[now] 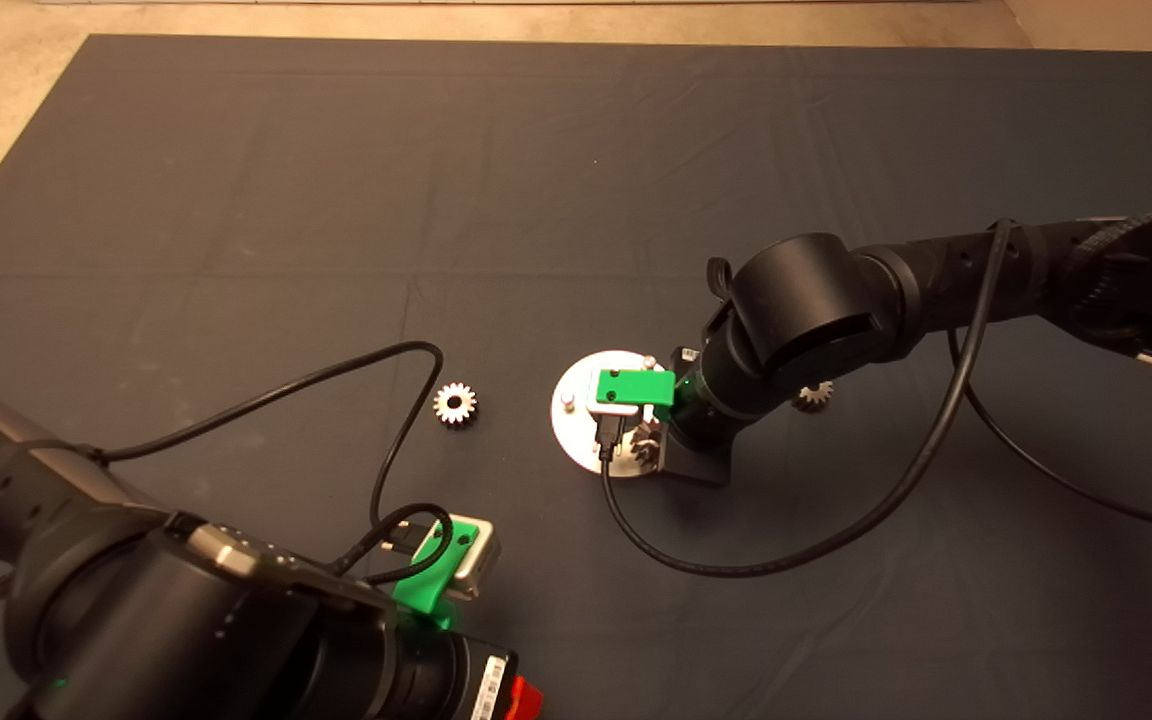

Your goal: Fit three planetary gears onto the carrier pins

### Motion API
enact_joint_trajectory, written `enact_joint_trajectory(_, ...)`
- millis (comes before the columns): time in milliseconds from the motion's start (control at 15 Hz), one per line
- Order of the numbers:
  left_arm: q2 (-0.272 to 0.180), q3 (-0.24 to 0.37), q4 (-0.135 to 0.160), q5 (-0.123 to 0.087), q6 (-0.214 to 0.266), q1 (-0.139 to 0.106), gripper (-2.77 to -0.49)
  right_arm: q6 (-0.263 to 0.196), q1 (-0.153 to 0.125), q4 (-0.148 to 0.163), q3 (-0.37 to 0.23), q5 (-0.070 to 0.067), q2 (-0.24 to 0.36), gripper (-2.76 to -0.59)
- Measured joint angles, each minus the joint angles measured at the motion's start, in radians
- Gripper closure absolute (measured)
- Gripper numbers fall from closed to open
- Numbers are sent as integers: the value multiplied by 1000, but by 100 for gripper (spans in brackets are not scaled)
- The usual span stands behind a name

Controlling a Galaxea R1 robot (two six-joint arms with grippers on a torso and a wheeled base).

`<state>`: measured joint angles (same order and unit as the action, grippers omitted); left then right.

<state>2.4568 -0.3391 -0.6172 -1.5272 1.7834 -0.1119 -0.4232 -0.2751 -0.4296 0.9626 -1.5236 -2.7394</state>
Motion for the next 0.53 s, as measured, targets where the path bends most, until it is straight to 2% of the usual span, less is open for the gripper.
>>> enact_joint_trajectory(533,0,0,0,0,0,0,-217,0,6,-2,0,1,-1,-81)
